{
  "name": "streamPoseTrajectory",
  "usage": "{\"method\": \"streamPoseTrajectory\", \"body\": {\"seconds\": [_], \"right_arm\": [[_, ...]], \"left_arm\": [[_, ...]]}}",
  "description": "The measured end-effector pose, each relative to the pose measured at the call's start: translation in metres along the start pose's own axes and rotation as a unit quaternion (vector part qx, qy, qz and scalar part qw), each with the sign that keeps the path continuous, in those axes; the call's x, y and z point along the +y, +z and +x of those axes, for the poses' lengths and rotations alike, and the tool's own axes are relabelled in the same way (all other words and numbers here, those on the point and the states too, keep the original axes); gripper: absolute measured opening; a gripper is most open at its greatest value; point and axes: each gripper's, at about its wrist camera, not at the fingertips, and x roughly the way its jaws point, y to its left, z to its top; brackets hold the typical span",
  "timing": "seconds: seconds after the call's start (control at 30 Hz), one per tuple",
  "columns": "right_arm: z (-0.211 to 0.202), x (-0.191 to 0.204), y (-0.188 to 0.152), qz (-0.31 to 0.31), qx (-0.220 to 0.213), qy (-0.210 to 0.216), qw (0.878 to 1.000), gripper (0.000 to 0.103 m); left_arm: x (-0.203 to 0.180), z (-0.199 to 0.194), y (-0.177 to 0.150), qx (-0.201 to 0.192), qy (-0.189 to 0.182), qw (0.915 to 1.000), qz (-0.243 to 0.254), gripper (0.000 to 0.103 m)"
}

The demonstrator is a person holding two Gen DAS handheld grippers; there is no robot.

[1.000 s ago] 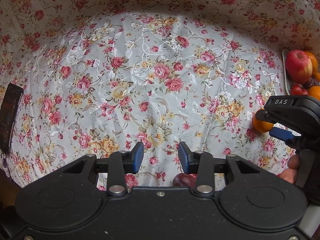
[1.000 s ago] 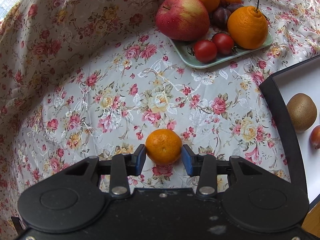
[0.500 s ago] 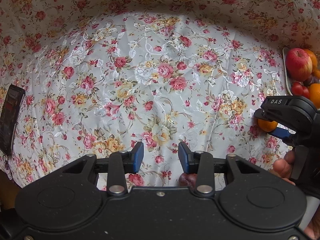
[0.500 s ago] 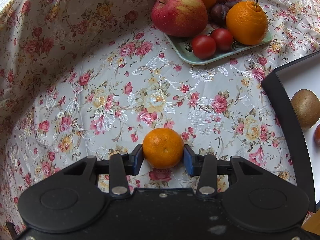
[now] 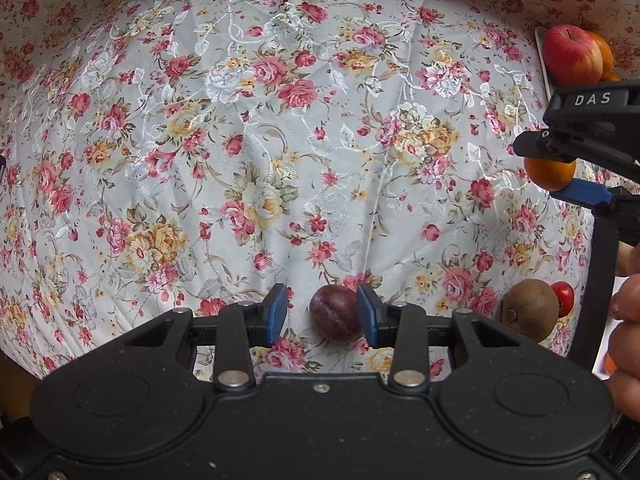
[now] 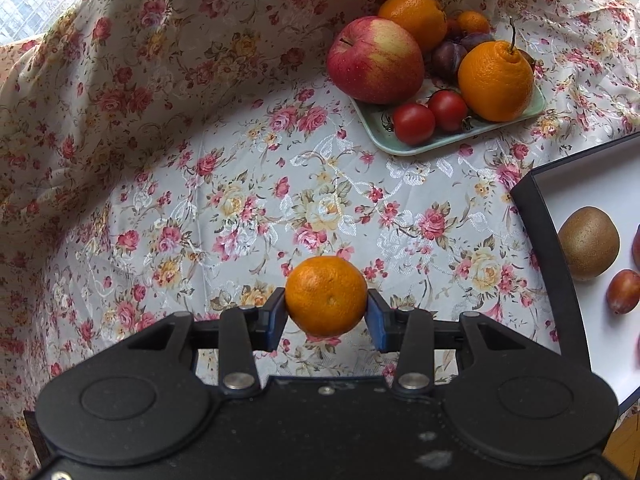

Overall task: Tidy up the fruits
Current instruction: 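Close the right tool on the tangerine and lift while the left tool grasps the plum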

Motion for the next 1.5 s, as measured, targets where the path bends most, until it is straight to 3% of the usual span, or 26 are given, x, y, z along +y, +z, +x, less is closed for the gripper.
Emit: {"method": "streamPoseTrajectory", "body": {"seconds": [0.17, 0.27, 0.57, 0.87, 1.03, 1.13, 1.5], "right_arm": [[-0.008, -0.006, 0.003, 0.001, -0.010, 0.004, 1.000, 0.043], [-0.014, -0.009, 0.004, 0.000, -0.012, 0.012, 1.000, 0.043], [-0.024, -0.014, 0.005, -0.010, -0.017, 0.021, 1.000, 0.043], [-0.029, -0.019, 0.006, -0.011, -0.016, 0.030, 0.999, 0.043], [-0.032, -0.019, 0.004, -0.026, -0.024, 0.028, 0.999, 0.043], [-0.034, -0.020, 0.004, -0.030, -0.029, 0.022, 0.999, 0.043], [-0.040, -0.032, 0.006, -0.025, -0.034, 0.024, 0.999, 0.043]], "left_arm": [[-0.013, 0.008, -0.006, 0.002, 0.002, 0.9999, 0.011, 0.048], [-0.021, 0.013, -0.009, -0.004, 0.018, 0.9997, 0.015, 0.053], [-0.027, 0.033, -0.019, 0.005, 0.046, 0.9989, -0.001, 0.054], [-0.046, 0.047, -0.023, -0.015, 0.078, 0.9967, 0.018, 0.054], [-0.056, 0.047, -0.018, -0.021, 0.079, 0.9965, 0.016, 0.051], [-0.059, 0.048, -0.012, -0.025, 0.077, 0.9966, 0.014, 0.042], [-0.054, 0.023, 0.016, -0.053, 0.059, 0.9968, 0.010, 0.040]]}}
